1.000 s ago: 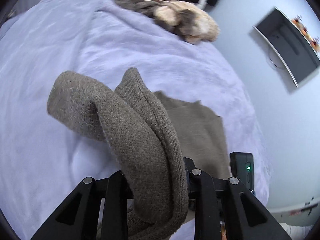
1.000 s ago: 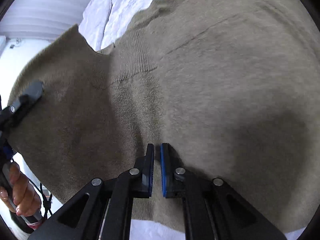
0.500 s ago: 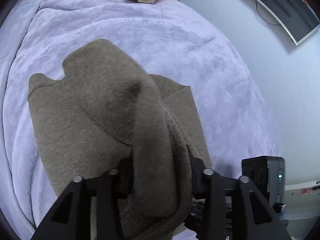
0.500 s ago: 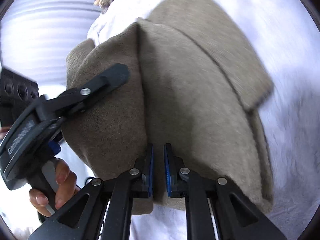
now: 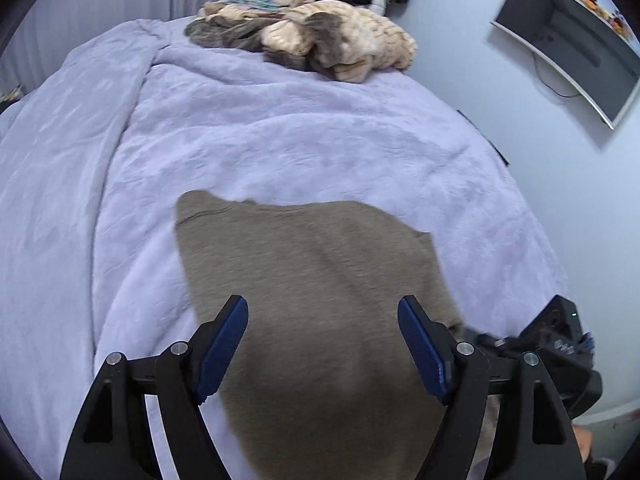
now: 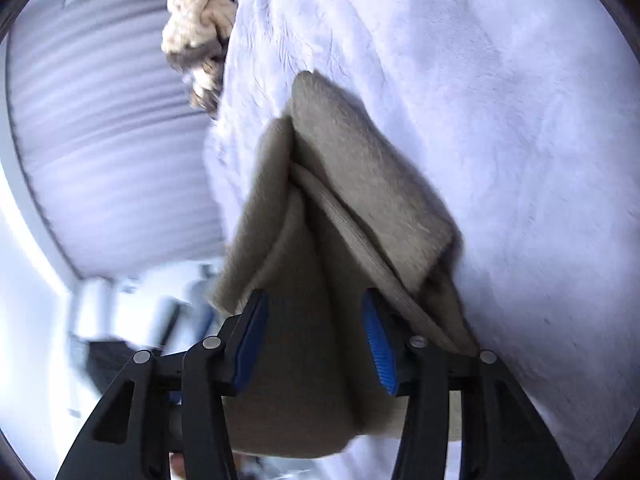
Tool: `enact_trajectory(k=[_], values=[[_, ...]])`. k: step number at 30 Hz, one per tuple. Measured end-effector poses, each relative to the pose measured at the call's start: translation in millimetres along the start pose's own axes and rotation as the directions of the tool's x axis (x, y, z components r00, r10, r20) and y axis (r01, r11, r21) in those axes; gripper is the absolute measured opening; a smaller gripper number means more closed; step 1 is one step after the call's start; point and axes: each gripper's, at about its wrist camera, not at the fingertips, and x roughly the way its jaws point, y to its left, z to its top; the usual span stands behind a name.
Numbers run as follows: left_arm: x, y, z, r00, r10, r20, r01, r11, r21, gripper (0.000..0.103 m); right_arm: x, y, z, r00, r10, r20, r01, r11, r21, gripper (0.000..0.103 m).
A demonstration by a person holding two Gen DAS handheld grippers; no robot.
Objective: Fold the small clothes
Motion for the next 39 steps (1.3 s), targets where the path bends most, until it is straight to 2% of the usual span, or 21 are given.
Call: enact_trajectory(k=[2, 5, 7, 10, 11, 12, 13, 14, 15, 16, 18, 20, 23, 25, 26, 27, 29, 31, 33, 36, 39], values=[[10, 26, -10, 0.997, 0.065, -0.049, -0.067, 0.997, -0.043, 0.078, 8, -6, -4, 0.995, 0.097, -0.018, -0.096, 0.994, 0.051, 0.064], [24, 55, -27, 0.984, 0.152, -0.096, -0.160, 0.984, -0.082, 0.078, 5, -10, 9, 0.990, 0.136, -0.042, -0.133, 0.989, 0.067, 0.064], [29, 67, -37, 0.976, 0.182, -0.118, -0.194, 0.976, -0.102, 0.078, 1, -4, 21, 0.992, 0.099, -0.072, -0.097, 0.995, 0.028, 0.065], [32, 77, -44, 0.981, 0.159, -0.113, -0.174, 0.975, -0.139, 0.078, 10, 31, 18, 0.991, -0.031, -0.127, 0.018, 0.995, -0.101, 0.064], [34, 77, -44, 0.981, 0.161, -0.113, -0.176, 0.975, -0.138, 0.078, 15, 42, 18, 0.985, -0.102, -0.138, 0.079, 0.983, -0.166, 0.051], [34, 75, -43, 0.979, 0.171, -0.114, -0.186, 0.974, -0.132, 0.078, 22, 53, 16, 0.974, -0.181, -0.138, 0.144, 0.959, -0.246, 0.021], [34, 71, -42, 0.977, 0.181, -0.114, -0.195, 0.973, -0.126, 0.078, 25, 64, 9, 0.953, -0.278, -0.122, 0.224, 0.914, -0.337, 0.020], [33, 69, -41, 0.977, 0.181, -0.111, -0.194, 0.973, -0.121, 0.078, 30, 80, 3, 0.926, -0.368, -0.078, 0.300, 0.848, -0.437, 0.019], [31, 66, -38, 0.979, 0.176, -0.103, -0.187, 0.975, -0.120, 0.078, 31, 94, -3, 0.917, -0.398, -0.043, 0.324, 0.801, -0.503, 0.019], [27, 62, -37, 0.984, 0.161, -0.080, -0.169, 0.979, -0.115, 0.078, 27, 107, -12, 0.922, -0.387, -0.010, 0.317, 0.769, -0.555, 0.018], [21, 54, -32, 0.987, 0.149, -0.056, -0.154, 0.984, -0.094, 0.078, 9, 124, -28, 0.948, -0.316, 0.044, 0.277, 0.747, -0.604, 0.016], [25, 46, -32, 0.989, 0.138, -0.057, -0.142, 0.988, -0.063, 0.078, -6, 125, -32, 0.948, -0.299, 0.106, 0.299, 0.734, -0.610, 0.016], [43, 40, -36, 0.984, 0.148, -0.103, -0.153, 0.987, -0.043, 0.078, -12, 100, -17, 0.922, -0.364, 0.131, 0.375, 0.758, -0.533, 0.013], [48, 41, -39, 0.984, 0.136, -0.114, -0.143, 0.988, -0.059, 0.078, -11, 79, 1, 0.891, -0.431, 0.143, 0.444, 0.762, -0.472, 0.009], [47, 41, -39, 0.984, 0.135, -0.116, -0.144, 0.987, -0.070, 0.078, -9, 72, 12, 0.907, -0.407, 0.109, 0.412, 0.805, -0.428, 0.009], [44, 42, -39, 0.984, 0.141, -0.112, -0.150, 0.986, -0.076, 0.078, -14, 62, 17, 0.940, -0.338, 0.050, 0.331, 0.866, -0.374, 0.010], [36, 46, -37, 0.984, 0.156, -0.082, -0.163, 0.983, -0.089, 0.078, -19, 54, 23, 0.967, -0.257, -0.007, 0.240, 0.914, -0.327, 0.014], [29, 57, -33, 0.982, 0.181, -0.053, -0.186, 0.975, -0.119, 0.078, -21, 56, 26, 0.971, -0.235, -0.036, 0.209, 0.917, -0.340, 0.019], [30, 75, -29, 0.975, 0.212, -0.066, -0.220, 0.961, -0.169, 0.078, -15, 62, 30, 0.969, -0.235, -0.075, 0.196, 0.917, -0.349, 0.040], [35, 97, -31, 0.966, 0.237, -0.105, -0.255, 0.941, -0.222, 0.078, -5, 63, 33, 0.955, -0.271, -0.118, 0.212, 0.907, -0.365, 0.043], [41, 106, -37, 0.963, 0.230, -0.137, -0.257, 0.940, -0.226, 0.078, -1, 65, 31, 0.941, -0.309, -0.137, 0.237, 0.892, -0.384, 0.044]])
